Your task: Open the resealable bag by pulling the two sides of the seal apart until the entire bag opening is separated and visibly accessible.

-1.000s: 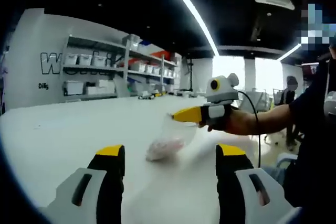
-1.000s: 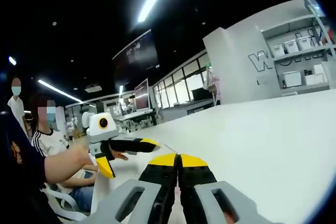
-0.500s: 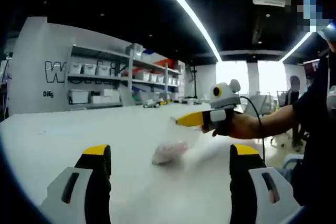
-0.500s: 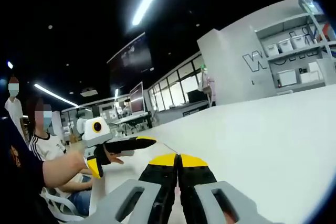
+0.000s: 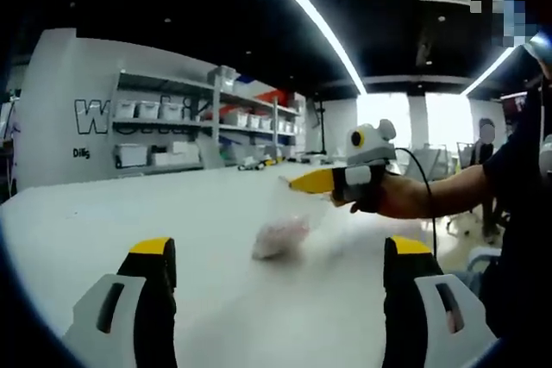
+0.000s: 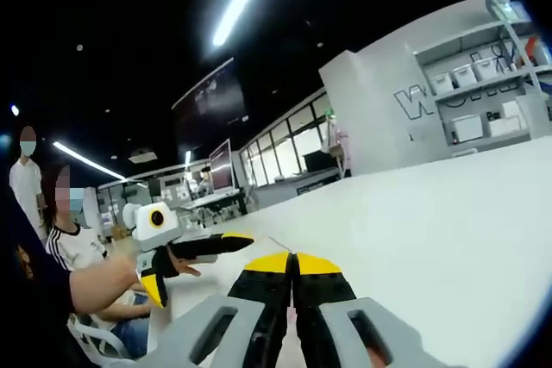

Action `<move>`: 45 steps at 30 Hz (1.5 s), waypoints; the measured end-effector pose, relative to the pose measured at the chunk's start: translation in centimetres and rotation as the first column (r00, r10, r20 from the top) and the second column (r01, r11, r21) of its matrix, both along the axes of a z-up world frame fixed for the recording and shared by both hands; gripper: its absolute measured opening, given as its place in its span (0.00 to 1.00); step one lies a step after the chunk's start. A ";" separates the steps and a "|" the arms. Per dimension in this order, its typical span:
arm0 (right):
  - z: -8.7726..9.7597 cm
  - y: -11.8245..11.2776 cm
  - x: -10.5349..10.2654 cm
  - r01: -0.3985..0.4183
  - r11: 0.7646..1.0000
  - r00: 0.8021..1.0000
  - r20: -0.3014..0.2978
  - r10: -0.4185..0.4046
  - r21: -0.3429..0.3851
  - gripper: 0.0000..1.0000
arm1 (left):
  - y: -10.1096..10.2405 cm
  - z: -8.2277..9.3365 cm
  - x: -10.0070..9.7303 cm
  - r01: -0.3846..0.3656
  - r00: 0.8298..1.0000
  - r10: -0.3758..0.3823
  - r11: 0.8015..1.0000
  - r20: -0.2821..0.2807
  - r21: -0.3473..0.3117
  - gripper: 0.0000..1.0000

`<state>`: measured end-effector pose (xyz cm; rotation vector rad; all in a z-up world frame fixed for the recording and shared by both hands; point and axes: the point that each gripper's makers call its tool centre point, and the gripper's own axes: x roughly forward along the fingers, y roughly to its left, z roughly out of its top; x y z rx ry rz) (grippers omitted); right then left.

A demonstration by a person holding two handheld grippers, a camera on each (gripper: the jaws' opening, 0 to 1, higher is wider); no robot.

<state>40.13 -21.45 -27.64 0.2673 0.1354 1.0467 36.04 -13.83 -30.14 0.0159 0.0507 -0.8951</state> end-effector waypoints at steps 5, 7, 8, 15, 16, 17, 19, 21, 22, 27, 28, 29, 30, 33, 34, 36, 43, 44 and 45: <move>0.5 -0.2 1.0 0.006 1.000 1.000 -0.024 -0.006 0.028 0.00 | 0.1 -0.3 0.0 -0.004 1.000 0.004 1.000 -0.013 0.009 0.97; 0.8 -0.4 1.5 0.011 0.999 0.999 -0.036 -0.009 0.047 0.00 | 0.1 -0.3 -0.1 -0.004 1.000 0.004 1.000 -0.007 0.011 0.97; 0.9 -0.5 1.8 0.013 0.998 0.999 -0.046 -0.010 0.055 0.00 | 0.1 -0.3 -0.1 -0.005 1.000 0.005 1.000 -0.005 0.011 0.97; 1.7 -0.9 3.0 0.036 0.996 0.997 -0.069 -0.031 0.083 0.00 | 0.2 -0.3 0.0 -0.006 1.000 0.006 1.000 -0.007 0.007 0.96; 1.7 -1.0 3.2 0.038 0.996 0.997 -0.071 -0.032 0.085 0.00 | 0.3 -0.3 0.1 -0.008 1.000 0.008 1.000 -0.007 0.010 0.96; 1.9 -1.0 3.2 0.038 0.995 0.997 -0.076 -0.031 0.093 0.00 | 0.3 -0.4 0.1 -0.009 1.000 0.009 1.000 -0.011 0.012 0.96; 2.1 -1.1 3.7 0.044 0.994 0.996 -0.081 -0.036 0.100 0.00 | 0.3 -0.5 0.1 -0.007 1.000 0.007 1.000 -0.014 0.012 0.95; 2.2 -1.1 4.0 0.048 0.994 0.996 -0.085 -0.039 0.103 0.00 | 0.4 -0.6 0.1 -0.008 1.000 0.008 1.000 -0.016 0.018 0.95; 2.1 -1.1 4.3 0.050 0.993 0.995 -0.090 -0.041 0.104 0.00 | 0.4 -0.7 0.1 -0.007 1.000 0.007 1.000 -0.016 0.019 0.95; 2.5 -1.2 5.2 0.062 0.990 0.993 -0.109 -0.048 0.128 0.00 | 0.3 -0.8 0.0 -0.007 1.000 0.008 1.000 -0.018 0.021 0.94; 2.6 -1.1 5.3 0.063 0.990 0.993 -0.107 -0.049 0.129 0.00 | 0.4 -0.8 0.1 -0.009 1.000 0.009 1.000 -0.017 0.022 0.94; 2.6 -1.0 5.4 0.063 0.990 0.993 -0.106 -0.049 0.129 0.00 | 0.4 -0.8 0.1 -0.010 1.000 0.010 1.000 -0.016 0.022 0.94; 2.6 -1.0 5.6 0.064 0.990 0.993 -0.106 -0.051 0.126 0.00 | 0.4 -0.9 0.2 -0.011 1.000 0.011 1.000 -0.017 0.021 0.94; 2.9 -0.8 6.2 0.068 0.989 0.993 -0.110 -0.053 0.132 0.00 | 0.5 -1.0 0.3 -0.014 1.000 0.014 1.000 -0.024 0.023 0.93; 2.9 -0.8 6.4 0.068 0.989 0.993 -0.108 -0.054 0.131 0.00 | 0.5 -1.0 0.3 -0.014 1.000 0.014 1.000 -0.025 0.023 0.93; 3.1 -0.8 6.9 0.072 0.988 0.992 -0.110 -0.058 0.134 0.00 | 0.5 -1.1 0.3 -0.013 1.000 0.013 1.000 -0.028 0.021 0.93; 3.7 -0.6 8.7 0.079 0.986 0.990 -0.127 -0.060 0.149 0.00 | 0.5 -1.4 0.5 -0.019 0.999 0.020 0.999 -0.034 0.028 0.93; 3.8 -0.5 8.9 0.082 0.985 0.990 -0.125 -0.063 0.151 0.00 | 0.6 -1.4 0.5 -0.021 0.999 0.022 0.999 -0.037 0.028 0.93; 3.9 -0.4 9.2 0.081 0.985 0.990 -0.126 -0.062 0.155 0.00 | 0.6 -1.4 0.6 -0.021 0.999 0.022 0.999 -0.037 0.028 0.92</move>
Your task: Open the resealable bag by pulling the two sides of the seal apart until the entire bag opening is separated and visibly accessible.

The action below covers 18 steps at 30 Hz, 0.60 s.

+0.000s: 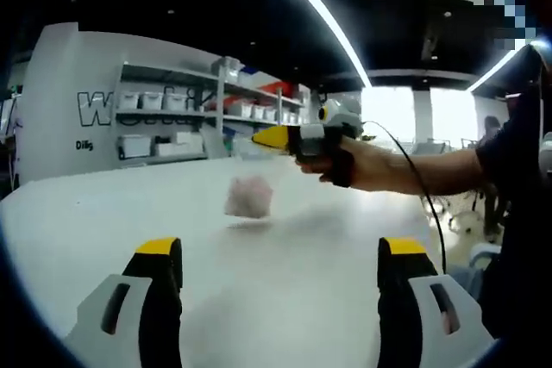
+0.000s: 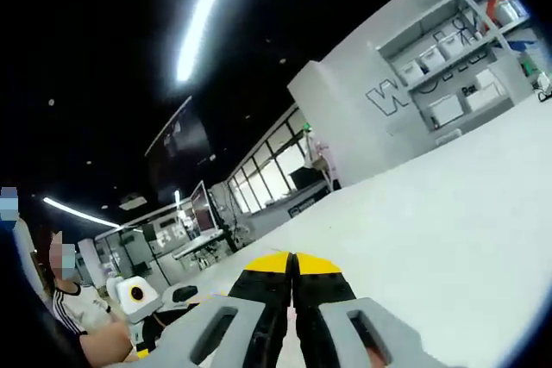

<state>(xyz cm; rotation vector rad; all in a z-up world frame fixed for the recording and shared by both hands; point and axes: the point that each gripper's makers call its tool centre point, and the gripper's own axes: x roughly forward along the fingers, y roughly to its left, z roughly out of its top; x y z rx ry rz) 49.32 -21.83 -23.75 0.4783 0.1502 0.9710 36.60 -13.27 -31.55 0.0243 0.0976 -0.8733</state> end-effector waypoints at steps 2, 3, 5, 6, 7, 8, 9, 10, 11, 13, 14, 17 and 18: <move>0.0 0.3 0.4 0.001 1.000 1.000 -0.002 -0.001 -0.002 0.00 | 0.1 0.0 0.1 -0.005 1.000 0.005 1.000 -0.002 -0.002 0.92; -0.1 0.4 0.6 0.003 1.000 1.000 -0.002 -0.003 -0.004 0.00 | 0.1 0.0 0.1 -0.006 1.000 0.006 1.000 -0.003 -0.003 0.92; -0.1 0.5 1.5 0.006 1.000 1.000 -0.004 -0.006 -0.006 0.00 | 0.1 0.1 0.2 -0.006 1.000 0.006 1.000 0.000 -0.004 0.92; -0.1 0.5 1.9 0.011 1.000 1.000 -0.004 -0.011 -0.007 0.00 | 0.1 0.1 0.1 -0.006 1.000 0.006 1.000 0.002 -0.004 0.92; 0.0 0.5 2.0 0.011 1.000 1.000 -0.006 -0.011 0.000 0.00 | 0.1 0.1 0.1 -0.006 1.000 0.006 1.000 0.003 -0.004 0.92; 0.0 0.5 2.1 0.012 1.000 1.000 -0.007 -0.012 0.003 0.00 | 0.0 0.1 0.1 -0.005 1.000 0.005 1.000 0.003 -0.004 0.92; 0.1 0.6 2.4 0.016 1.000 1.000 -0.008 -0.016 0.003 0.00 | 0.1 0.0 0.2 -0.004 1.000 0.004 1.000 0.001 -0.001 0.92; 0.1 0.6 2.5 0.017 1.000 1.000 -0.008 -0.017 0.005 0.00 | 0.1 0.0 0.2 -0.005 1.000 0.005 1.000 0.002 0.001 0.92; 0.1 0.7 2.9 0.016 1.000 1.000 -0.014 -0.016 0.010 0.00 | 0.2 -0.1 0.3 -0.009 1.000 0.009 1.000 0.002 0.002 0.92; 0.2 0.9 3.6 0.021 1.000 1.000 -0.020 -0.021 0.013 0.00 | 0.3 -0.1 0.4 -0.012 1.000 0.012 1.000 0.002 0.002 0.92; 0.2 1.1 3.7 0.021 1.000 1.000 -0.019 -0.021 0.010 0.00 | 0.3 -0.1 0.4 -0.014 1.000 0.014 1.000 0.002 0.000 0.92; 0.2 1.3 4.5 0.027 1.000 0.999 -0.022 -0.026 0.009 0.00 | 0.3 -0.2 0.6 -0.017 1.000 0.017 1.000 -0.004 -0.005 0.93; 0.2 1.4 4.7 0.029 1.000 0.999 -0.027 -0.029 0.010 0.00 | 0.3 -0.3 0.6 -0.017 1.000 0.017 1.000 -0.010 -0.007 0.93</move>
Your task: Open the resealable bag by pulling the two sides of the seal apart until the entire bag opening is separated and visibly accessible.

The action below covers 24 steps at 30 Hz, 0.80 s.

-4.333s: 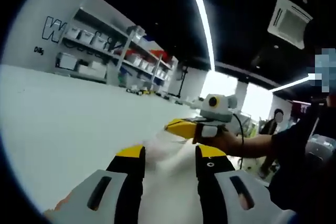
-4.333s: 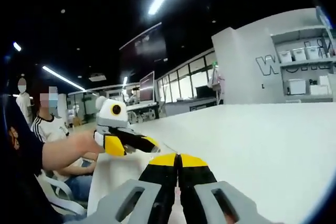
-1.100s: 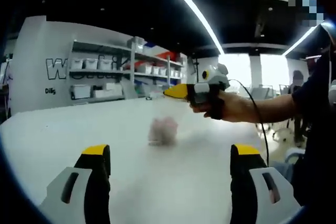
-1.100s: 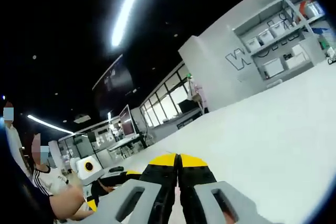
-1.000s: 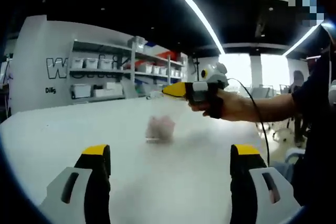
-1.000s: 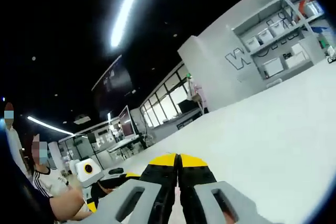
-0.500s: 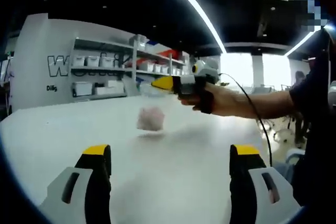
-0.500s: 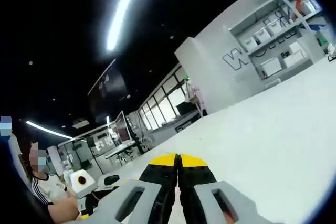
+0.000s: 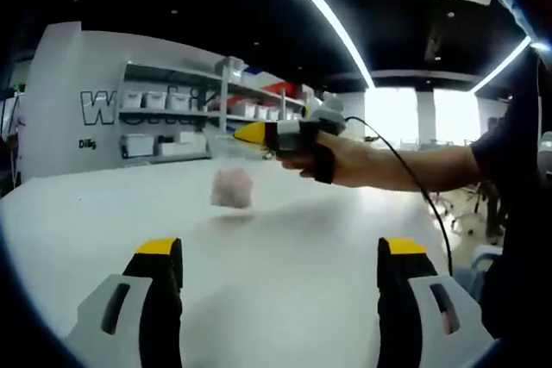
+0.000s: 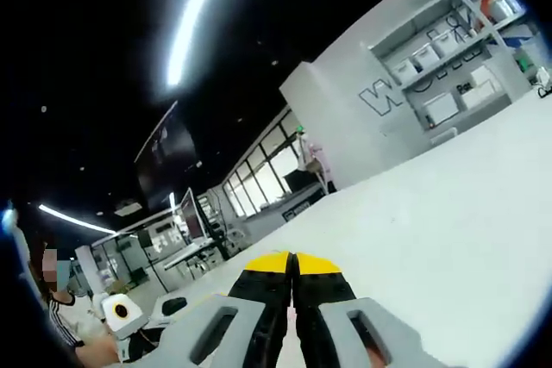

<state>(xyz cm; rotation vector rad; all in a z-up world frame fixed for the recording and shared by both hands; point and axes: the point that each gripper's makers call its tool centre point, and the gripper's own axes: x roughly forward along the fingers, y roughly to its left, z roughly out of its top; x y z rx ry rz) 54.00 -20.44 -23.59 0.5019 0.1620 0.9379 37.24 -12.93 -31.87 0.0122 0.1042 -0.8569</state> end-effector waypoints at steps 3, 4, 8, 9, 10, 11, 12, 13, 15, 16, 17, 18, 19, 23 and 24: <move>-0.3 0.1 0.7 0.009 1.000 1.000 -0.002 -0.009 -0.004 0.00 | 0.0 0.0 0.1 -0.002 1.000 0.002 1.000 0.004 0.004 0.93; -0.4 0.2 0.9 0.011 1.000 1.000 -0.004 -0.011 -0.006 0.00 | 0.1 0.0 0.2 -0.003 1.000 0.003 1.000 0.000 0.003 0.93; -0.3 0.1 2.2 0.026 1.000 1.000 -0.007 -0.026 -0.005 0.00 | 0.3 -0.1 0.4 -0.009 1.000 0.009 1.000 0.000 0.007 0.92; -0.3 0.2 2.5 0.028 1.000 1.000 -0.014 -0.028 -0.001 0.00 | 0.4 -0.1 0.4 -0.009 1.000 0.009 1.000 -0.002 0.007 0.92; -0.3 0.2 2.8 0.030 1.000 0.999 -0.020 -0.030 0.005 0.00 | 0.4 -0.2 0.4 -0.011 1.000 0.011 1.000 -0.006 0.011 0.92; -0.3 0.3 3.1 0.032 0.999 0.999 -0.024 -0.032 0.007 0.00 | 0.5 -0.2 0.4 -0.011 1.000 0.011 1.000 -0.004 0.013 0.92; -0.2 0.4 3.5 0.037 0.999 0.999 -0.021 -0.037 0.003 0.00 | 0.5 -0.2 0.4 -0.011 1.000 0.011 1.000 -0.001 0.013 0.92; -0.3 0.4 3.5 0.044 0.999 0.999 -0.019 -0.044 -0.001 0.00 | 0.6 -0.2 0.5 -0.012 1.000 0.012 1.000 -0.001 0.012 0.92; -0.3 0.3 3.8 0.051 0.999 0.998 -0.023 -0.051 0.000 0.00 | 0.7 -0.2 0.5 -0.016 1.000 0.016 1.000 0.001 0.014 0.92; -0.2 0.3 3.9 0.056 0.998 0.998 -0.029 -0.055 0.006 0.00 | 0.7 -0.2 0.5 -0.016 1.000 0.016 1.000 0.002 0.015 0.91; -0.2 0.3 4.2 0.057 0.998 0.998 -0.032 -0.056 0.009 0.00 | 0.7 -0.2 0.5 -0.016 1.000 0.016 1.000 0.002 0.016 0.91; -0.3 0.4 4.3 0.057 0.998 0.998 -0.032 -0.057 0.006 0.00 | 0.7 -0.2 0.6 -0.016 1.000 0.016 1.000 0.000 0.016 0.91; -0.3 0.4 4.3 0.061 0.998 0.998 -0.029 -0.061 0.001 0.00 | 0.8 -0.2 0.6 -0.017 1.000 0.017 1.000 -0.002 0.015 0.91; -0.3 0.3 4.9 0.065 0.998 0.997 -0.033 -0.065 0.002 0.00 | 0.8 -0.3 0.7 -0.015 1.000 0.015 1.000 -0.006 0.015 0.91; -0.3 0.3 5.1 0.067 0.998 0.997 -0.029 -0.067 -0.004 0.00 | 0.8 -0.4 0.8 -0.015 1.000 0.015 1.000 -0.008 0.017 0.91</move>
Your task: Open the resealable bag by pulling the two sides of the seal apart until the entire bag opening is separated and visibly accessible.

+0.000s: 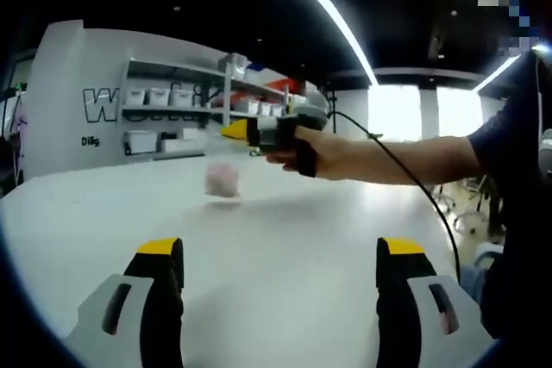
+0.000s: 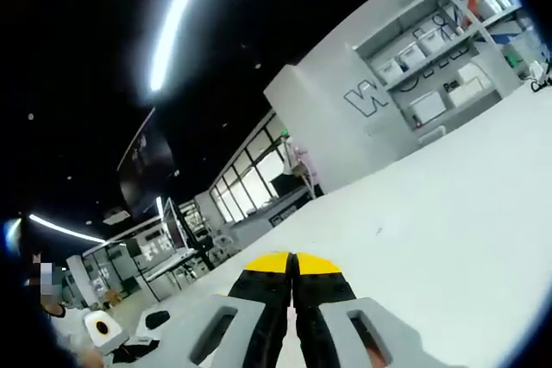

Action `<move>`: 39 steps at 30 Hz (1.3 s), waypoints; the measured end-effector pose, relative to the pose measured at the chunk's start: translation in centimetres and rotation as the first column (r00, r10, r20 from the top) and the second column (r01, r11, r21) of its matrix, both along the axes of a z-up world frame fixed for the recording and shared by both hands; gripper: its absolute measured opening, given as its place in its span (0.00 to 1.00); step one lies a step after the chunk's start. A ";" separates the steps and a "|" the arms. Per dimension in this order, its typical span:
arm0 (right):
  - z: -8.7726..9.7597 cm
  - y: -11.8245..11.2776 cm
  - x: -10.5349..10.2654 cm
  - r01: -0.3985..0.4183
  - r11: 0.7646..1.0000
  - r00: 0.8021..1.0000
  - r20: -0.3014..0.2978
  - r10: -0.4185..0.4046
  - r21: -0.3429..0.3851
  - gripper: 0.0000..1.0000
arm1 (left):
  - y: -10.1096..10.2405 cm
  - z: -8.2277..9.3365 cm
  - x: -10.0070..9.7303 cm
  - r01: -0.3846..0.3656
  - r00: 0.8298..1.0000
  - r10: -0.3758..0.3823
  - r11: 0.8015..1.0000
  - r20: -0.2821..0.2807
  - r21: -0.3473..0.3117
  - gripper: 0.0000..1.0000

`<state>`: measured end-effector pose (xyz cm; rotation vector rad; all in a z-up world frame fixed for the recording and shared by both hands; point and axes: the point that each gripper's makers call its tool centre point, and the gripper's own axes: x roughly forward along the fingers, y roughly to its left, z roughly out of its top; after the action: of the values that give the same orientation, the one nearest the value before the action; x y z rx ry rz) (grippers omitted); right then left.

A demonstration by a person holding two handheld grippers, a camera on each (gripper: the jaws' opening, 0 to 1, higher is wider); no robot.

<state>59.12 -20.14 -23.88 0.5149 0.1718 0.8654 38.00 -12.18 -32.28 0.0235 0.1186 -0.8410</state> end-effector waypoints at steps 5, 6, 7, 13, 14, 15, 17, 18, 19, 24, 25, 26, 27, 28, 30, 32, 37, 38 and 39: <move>-0.4 0.1 0.2 0.008 1.000 1.000 -0.004 -0.008 -0.005 0.00 | 0.0 0.0 0.0 0.002 1.000 -0.002 1.000 0.003 0.000 0.91; -0.5 0.1 0.4 0.010 1.000 1.000 -0.008 -0.010 -0.005 0.00 | 0.0 0.0 -0.1 0.001 1.000 -0.001 1.000 0.002 -0.001 0.91; -0.7 0.1 0.8 0.012 1.000 1.000 -0.011 -0.012 -0.007 0.00 | 0.1 0.0 -0.1 0.000 1.000 0.000 1.000 0.002 0.001 0.90; -2.0 -0.1 0.8 0.024 1.000 1.000 -0.011 -0.024 -0.017 0.00 | 0.4 0.1 -0.1 -0.006 1.000 0.006 1.000 0.003 0.005 0.89; -2.1 -0.1 0.8 0.018 1.000 1.000 -0.008 -0.018 -0.021 0.00 | 0.4 0.1 -0.1 -0.008 1.000 0.008 1.000 0.001 0.006 0.89; -2.2 -0.1 0.7 0.023 0.999 1.000 -0.005 -0.023 -0.026 0.00 | 0.4 0.1 -0.1 -0.008 1.000 0.008 1.000 -0.001 0.006 0.89; -2.1 -0.1 0.6 0.016 1.000 1.000 -0.006 -0.016 -0.017 0.00 | 0.3 0.1 -0.2 -0.001 1.000 0.001 1.000 -0.002 0.000 0.88; -2.1 0.0 0.5 0.015 1.000 1.000 -0.001 -0.015 -0.015 0.00 | 0.3 0.1 -0.3 0.000 1.000 0.000 1.000 -0.004 0.001 0.87; -2.2 0.0 0.6 0.019 0.999 1.000 0.005 -0.019 -0.030 0.00 | 0.2 0.1 -0.3 0.001 1.000 -0.001 1.000 -0.005 0.002 0.87; -1.8 0.0 0.3 0.015 1.000 1.000 0.022 -0.015 -0.027 0.00 | 0.3 0.3 -0.4 0.000 1.000 0.000 1.000 -0.002 0.002 0.87; -1.8 0.1 0.2 0.013 1.000 1.000 0.022 -0.013 -0.026 0.00 | 0.3 0.3 -0.4 -0.001 1.000 0.001 1.000 -0.002 0.003 0.87; -1.8 0.1 0.1 0.010 1.000 1.000 0.027 -0.009 -0.029 0.00 | 0.4 0.3 -0.4 0.000 1.000 0.000 1.000 -0.003 0.004 0.87; -1.6 0.1 0.1 0.005 1.000 0.999 0.032 -0.005 -0.024 0.00 | 0.4 0.3 -0.4 -0.001 1.000 0.001 1.000 -0.001 0.005 0.86; -1.6 0.2 0.0 0.000 1.000 1.000 0.031 0.001 -0.023 0.00 | 0.4 0.4 -0.5 -0.001 1.000 0.001 1.000 0.000 0.004 0.86; -1.4 0.0 -0.1 0.002 1.000 0.999 0.044 -0.001 -0.021 0.09 | 0.4 0.5 -0.5 -0.002 1.000 0.002 1.000 -0.005 0.000 0.86; -1.1 -0.1 -0.4 -0.002 1.000 0.998 0.057 0.003 -0.016 0.10 | 0.4 0.7 -0.6 -0.002 1.000 0.002 1.000 -0.002 -0.004 0.86; -1.1 -0.4 -1.0 -0.011 0.999 0.998 0.064 0.013 -0.030 0.09 | 0.3 1.0 -0.8 -0.001 1.000 0.001 1.000 0.004 -0.002 0.86; -1.0 -0.4 -1.1 -0.012 0.999 0.998 0.064 0.014 -0.029 0.09 | 0.3 1.0 -0.8 -0.001 1.000 0.001 1.000 0.005 0.000 0.86; -1.1 -0.4 -1.4 -0.013 0.999 0.998 0.062 0.015 -0.031 0.09 | 0.3 1.0 -0.9 -0.002 1.000 0.002 1.000 0.005 0.002 0.86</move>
<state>57.77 -20.58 -24.96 0.4583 0.1314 0.8900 37.12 -11.92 -31.23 0.0272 0.1151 -0.8391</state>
